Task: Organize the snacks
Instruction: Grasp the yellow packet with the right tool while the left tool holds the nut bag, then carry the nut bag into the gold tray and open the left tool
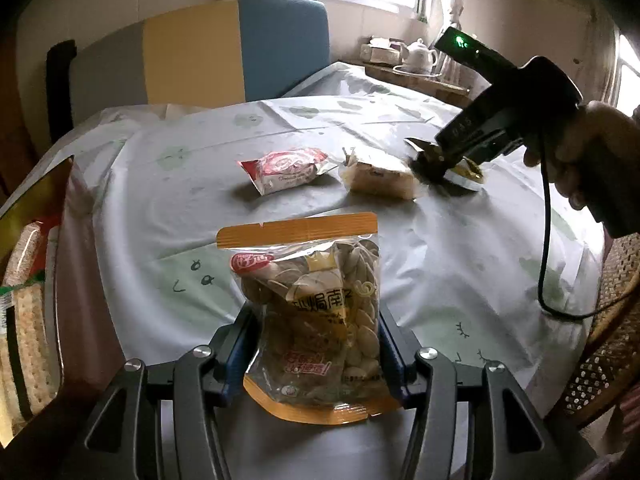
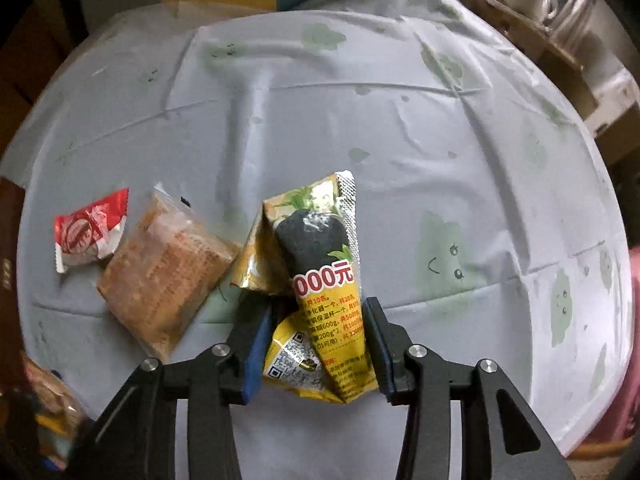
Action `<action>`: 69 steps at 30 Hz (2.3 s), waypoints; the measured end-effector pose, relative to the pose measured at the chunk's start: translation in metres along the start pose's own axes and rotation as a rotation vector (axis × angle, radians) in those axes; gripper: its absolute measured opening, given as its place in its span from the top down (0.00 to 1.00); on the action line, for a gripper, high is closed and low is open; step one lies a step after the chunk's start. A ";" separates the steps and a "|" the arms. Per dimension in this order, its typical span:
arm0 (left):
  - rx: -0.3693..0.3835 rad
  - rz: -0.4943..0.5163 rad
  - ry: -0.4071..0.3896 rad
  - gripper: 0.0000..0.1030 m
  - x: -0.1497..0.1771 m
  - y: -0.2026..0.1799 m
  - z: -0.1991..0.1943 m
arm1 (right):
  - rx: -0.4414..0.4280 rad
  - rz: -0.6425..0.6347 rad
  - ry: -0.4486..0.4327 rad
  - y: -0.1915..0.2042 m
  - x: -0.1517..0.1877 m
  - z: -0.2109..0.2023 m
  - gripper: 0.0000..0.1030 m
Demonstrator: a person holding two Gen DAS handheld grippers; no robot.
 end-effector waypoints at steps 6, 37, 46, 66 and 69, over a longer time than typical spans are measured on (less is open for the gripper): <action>-0.036 0.015 0.016 0.45 -0.001 -0.003 0.002 | 0.006 -0.069 -0.016 0.017 -0.004 -0.001 0.54; 0.033 -0.007 0.046 0.49 -0.002 -0.013 -0.016 | 0.046 -0.156 -0.026 0.041 -0.006 0.001 0.54; 0.080 -0.088 -0.004 0.49 -0.030 -0.002 -0.050 | 0.056 -0.178 -0.031 0.046 -0.005 -0.002 0.54; -0.201 -0.778 -0.107 0.49 -0.035 0.248 -0.129 | 0.082 -0.212 -0.040 0.050 -0.003 -0.007 0.54; -0.224 -0.844 -0.087 0.49 -0.030 0.271 -0.125 | 0.092 -0.220 -0.043 0.053 -0.002 -0.009 0.54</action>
Point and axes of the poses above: each gripper's, at about its wrist camera, not at the fingertips, and z roughly the way its jaws point, y to its left, x to its underside, the point moved 7 cm from there along z, roughly the way its jaws point, and after that the axes turned 10 degrees about -z, right-handed, at the moved point
